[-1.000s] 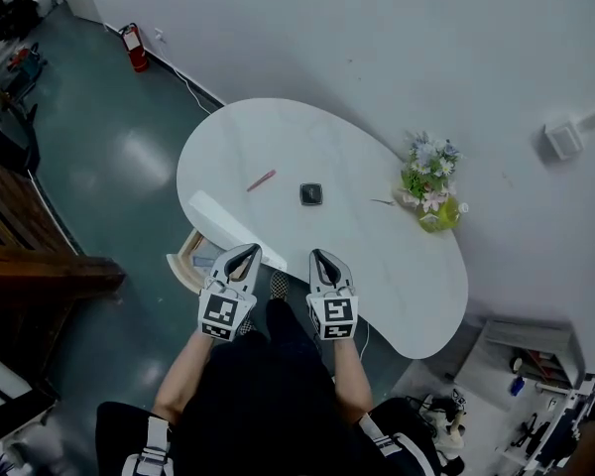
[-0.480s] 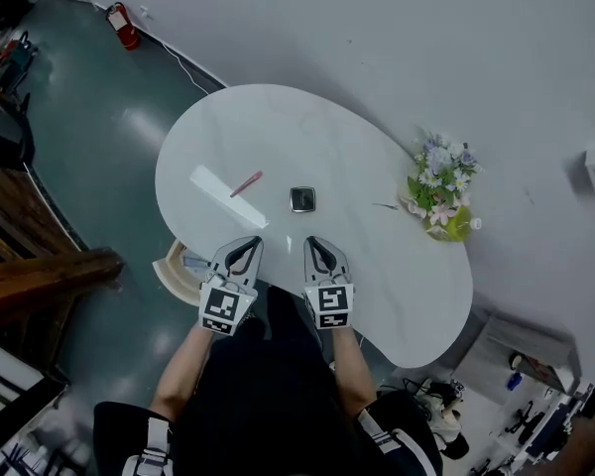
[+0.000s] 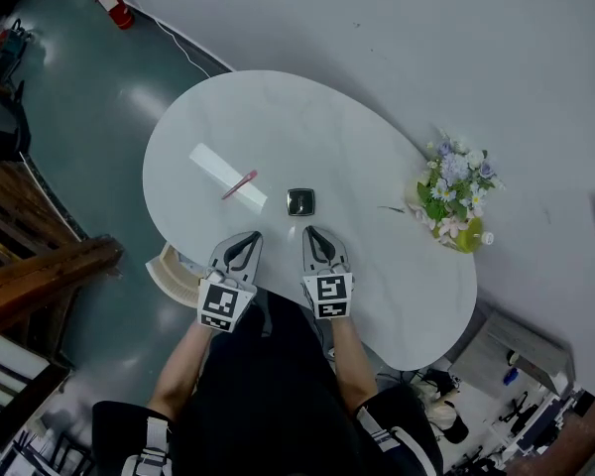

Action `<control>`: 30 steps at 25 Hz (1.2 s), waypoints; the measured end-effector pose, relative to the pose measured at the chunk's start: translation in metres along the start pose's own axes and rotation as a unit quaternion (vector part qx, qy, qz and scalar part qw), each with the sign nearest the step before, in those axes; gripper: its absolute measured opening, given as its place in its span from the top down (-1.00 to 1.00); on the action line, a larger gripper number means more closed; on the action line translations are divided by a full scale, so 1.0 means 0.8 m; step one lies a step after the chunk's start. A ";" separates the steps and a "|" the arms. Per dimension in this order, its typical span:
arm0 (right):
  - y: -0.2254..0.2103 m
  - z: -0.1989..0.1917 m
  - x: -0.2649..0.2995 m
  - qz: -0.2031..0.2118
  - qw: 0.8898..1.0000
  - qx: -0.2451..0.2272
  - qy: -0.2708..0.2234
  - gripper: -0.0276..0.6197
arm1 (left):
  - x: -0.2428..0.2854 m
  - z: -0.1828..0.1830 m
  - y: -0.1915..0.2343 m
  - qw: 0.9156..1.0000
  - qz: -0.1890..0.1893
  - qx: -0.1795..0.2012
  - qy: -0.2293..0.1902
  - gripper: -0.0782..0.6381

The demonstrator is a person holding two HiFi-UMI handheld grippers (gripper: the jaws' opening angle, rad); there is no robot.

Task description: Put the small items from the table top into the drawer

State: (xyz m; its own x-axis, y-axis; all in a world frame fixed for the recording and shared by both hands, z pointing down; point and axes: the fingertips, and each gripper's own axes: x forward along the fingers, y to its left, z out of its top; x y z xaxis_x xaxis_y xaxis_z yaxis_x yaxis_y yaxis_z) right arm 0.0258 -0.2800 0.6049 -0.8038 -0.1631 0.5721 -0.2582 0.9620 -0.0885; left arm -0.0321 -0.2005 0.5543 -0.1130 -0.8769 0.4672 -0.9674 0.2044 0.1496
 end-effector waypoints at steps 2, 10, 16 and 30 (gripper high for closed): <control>-0.003 -0.003 0.011 -0.003 1.000 0.004 0.005 0.81 | 0.005 -0.003 0.002 1.000 0.001 -0.003 0.004 0.73; -0.012 -0.019 0.046 -0.009 0.999 0.032 0.032 0.61 | 0.013 -0.004 0.011 1.000 0.006 -0.009 0.008 0.73; -0.018 -0.036 0.075 -0.015 0.996 0.063 0.061 0.02 | 0.015 -0.010 0.022 1.000 0.013 -0.016 0.015 0.73; -0.023 -0.052 0.100 -0.038 0.992 0.049 0.111 -0.01 | 0.023 -0.012 0.039 0.999 0.017 -0.024 0.016 0.73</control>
State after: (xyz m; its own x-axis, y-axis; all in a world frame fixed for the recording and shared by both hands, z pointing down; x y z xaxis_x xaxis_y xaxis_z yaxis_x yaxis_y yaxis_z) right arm -0.0114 -0.3019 0.6858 -0.6454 -0.1719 0.7442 -0.3731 0.9212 -0.1108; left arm -0.0619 -0.2062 0.5757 -0.1379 -0.8548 0.5003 -0.9512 0.2550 0.1735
